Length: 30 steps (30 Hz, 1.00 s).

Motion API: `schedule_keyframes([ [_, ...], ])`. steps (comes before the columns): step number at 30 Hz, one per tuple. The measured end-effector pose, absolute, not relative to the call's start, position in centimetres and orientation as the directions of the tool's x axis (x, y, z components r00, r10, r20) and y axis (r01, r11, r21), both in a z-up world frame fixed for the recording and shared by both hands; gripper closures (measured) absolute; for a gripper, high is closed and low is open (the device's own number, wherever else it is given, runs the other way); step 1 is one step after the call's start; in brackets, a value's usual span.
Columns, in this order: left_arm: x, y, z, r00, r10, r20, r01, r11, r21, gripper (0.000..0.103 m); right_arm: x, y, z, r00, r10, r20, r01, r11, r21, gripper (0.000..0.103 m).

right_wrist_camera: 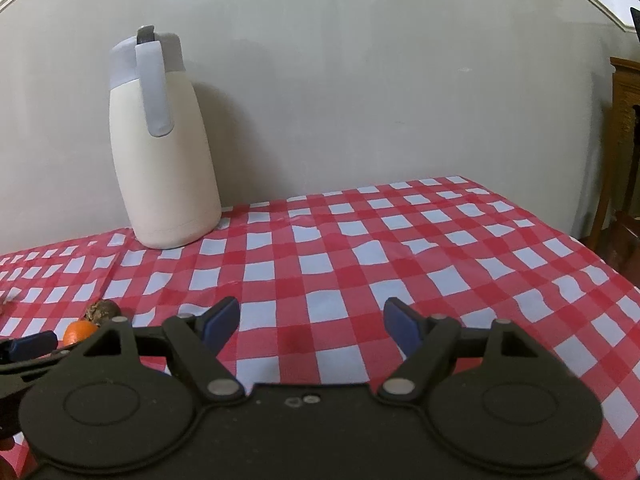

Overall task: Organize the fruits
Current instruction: 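Close the left gripper on the tangerine and lift it, then carry the tangerine with the left gripper into the box and open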

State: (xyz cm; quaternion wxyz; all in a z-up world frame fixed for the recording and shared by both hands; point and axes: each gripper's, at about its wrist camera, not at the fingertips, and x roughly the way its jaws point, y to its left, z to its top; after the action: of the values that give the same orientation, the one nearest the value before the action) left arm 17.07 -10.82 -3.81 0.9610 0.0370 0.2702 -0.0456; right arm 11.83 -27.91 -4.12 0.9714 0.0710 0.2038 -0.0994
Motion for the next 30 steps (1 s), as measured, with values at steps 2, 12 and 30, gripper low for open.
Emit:
schedule_keyframes([
  [2, 17.2, -10.8, -3.9, 0.847, -0.079, -0.526, 0.118, 0.992, 0.040, 0.058, 12.0, -27.8, -4.1, 0.897, -0.164, -0.411, 0.220, 0.971, 0.095, 0.024],
  [12, 17.0, -10.8, -3.8, 0.842, -0.092, -0.531, 0.139, 0.989, 0.048, 0.068, 12.8, -27.3, -4.0, 0.898, -0.152, -0.413, 0.213, 0.971, 0.105, 0.024],
  [30, 12.8, -3.5, 0.0, 0.887, -0.008, -0.461, 0.041, 0.997, 0.063, 0.068, 12.7, -22.1, -3.1, 0.915, -0.067, -0.399, 0.128, 0.983, 0.128, 0.024],
])
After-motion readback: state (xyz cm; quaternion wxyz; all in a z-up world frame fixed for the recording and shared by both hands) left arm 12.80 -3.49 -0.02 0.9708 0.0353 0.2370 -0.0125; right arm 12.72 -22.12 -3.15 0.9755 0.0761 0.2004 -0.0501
